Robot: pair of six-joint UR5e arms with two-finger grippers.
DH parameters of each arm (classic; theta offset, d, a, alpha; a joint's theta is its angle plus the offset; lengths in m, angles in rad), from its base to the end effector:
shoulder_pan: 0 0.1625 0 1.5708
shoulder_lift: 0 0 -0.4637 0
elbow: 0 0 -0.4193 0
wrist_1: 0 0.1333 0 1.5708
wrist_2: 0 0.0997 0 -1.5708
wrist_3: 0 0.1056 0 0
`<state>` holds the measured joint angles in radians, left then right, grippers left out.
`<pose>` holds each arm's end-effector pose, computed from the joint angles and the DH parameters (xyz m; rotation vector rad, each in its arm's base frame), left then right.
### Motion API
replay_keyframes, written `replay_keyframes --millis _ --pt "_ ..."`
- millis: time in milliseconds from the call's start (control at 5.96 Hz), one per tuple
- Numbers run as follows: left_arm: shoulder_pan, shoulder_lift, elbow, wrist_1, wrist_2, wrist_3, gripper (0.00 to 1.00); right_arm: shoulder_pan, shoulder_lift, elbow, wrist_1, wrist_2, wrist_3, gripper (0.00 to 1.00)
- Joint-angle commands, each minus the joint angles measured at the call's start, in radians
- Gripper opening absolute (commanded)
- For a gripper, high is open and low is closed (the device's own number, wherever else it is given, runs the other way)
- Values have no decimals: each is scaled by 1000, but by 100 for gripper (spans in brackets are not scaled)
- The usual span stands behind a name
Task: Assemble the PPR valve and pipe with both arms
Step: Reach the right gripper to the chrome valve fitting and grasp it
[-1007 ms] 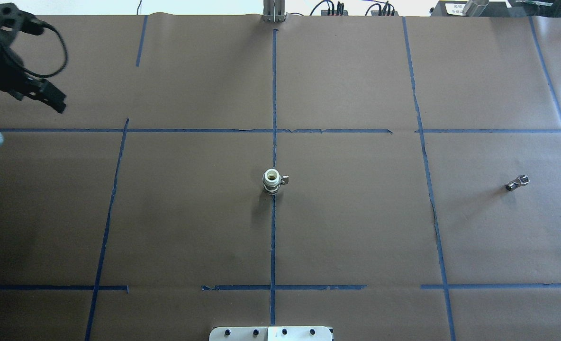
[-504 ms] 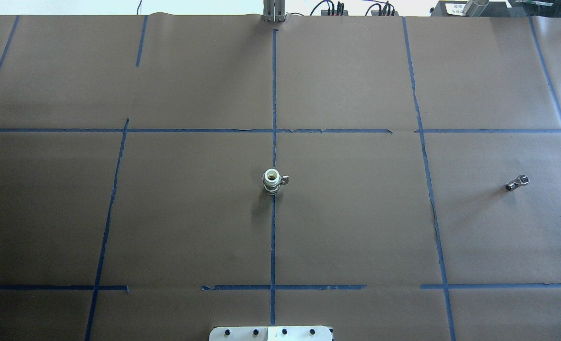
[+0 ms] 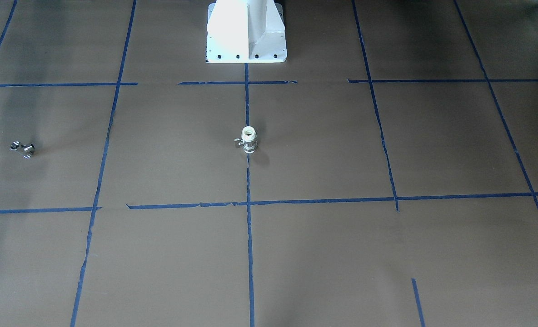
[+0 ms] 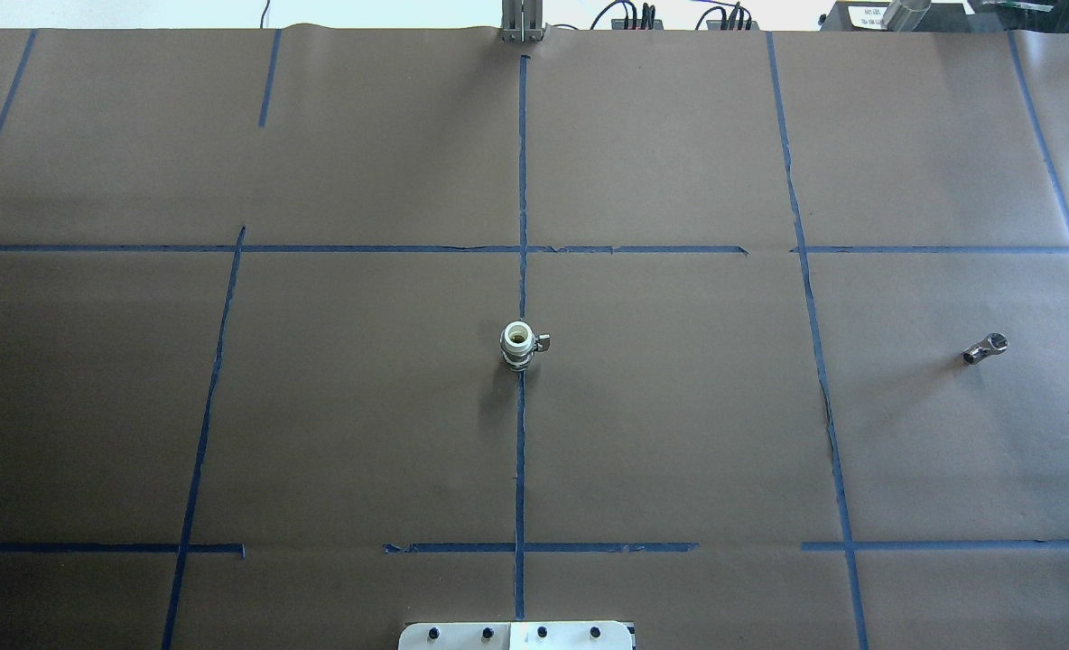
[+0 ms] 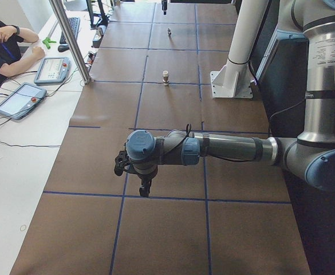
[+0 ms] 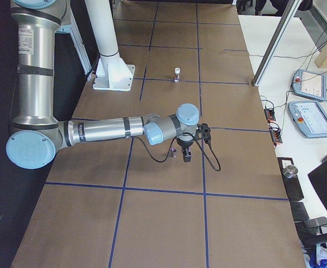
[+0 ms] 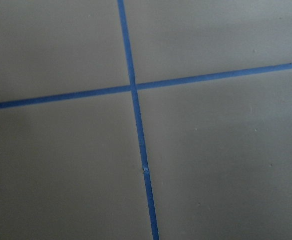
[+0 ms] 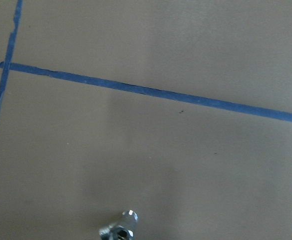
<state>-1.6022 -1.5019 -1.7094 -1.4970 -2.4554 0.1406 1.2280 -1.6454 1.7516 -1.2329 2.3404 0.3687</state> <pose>-0.0668 -0.4839 0.6632 0.0722 0.8821 0.1002 -0.1134 -0.4957 0.6061 0.1318 -0.8559 -0.1466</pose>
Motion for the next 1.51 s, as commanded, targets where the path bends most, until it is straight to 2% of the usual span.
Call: replay_keyframes --millis 0,504,839,1007,1175,1343 --pt "-1 0 -1 0 -2 0 100 -152 -5 -1 121 -119 144 100" --pt "-1 0 -2 0 -2 1 100 -214 -40 -26 121 -154 81 100" --pt "-1 0 -2 0 -2 2 100 -226 -39 -38 121 -162 75 96" --pt "-1 2 -2 0 -2 2 100 -226 -37 -38 121 -164 76 81" --pt "-1 2 -2 -2 -4 2 100 -226 -34 -40 119 -162 73 41" --pt "-2 2 -2 0 -4 2 100 -226 -33 -37 119 -161 75 14"
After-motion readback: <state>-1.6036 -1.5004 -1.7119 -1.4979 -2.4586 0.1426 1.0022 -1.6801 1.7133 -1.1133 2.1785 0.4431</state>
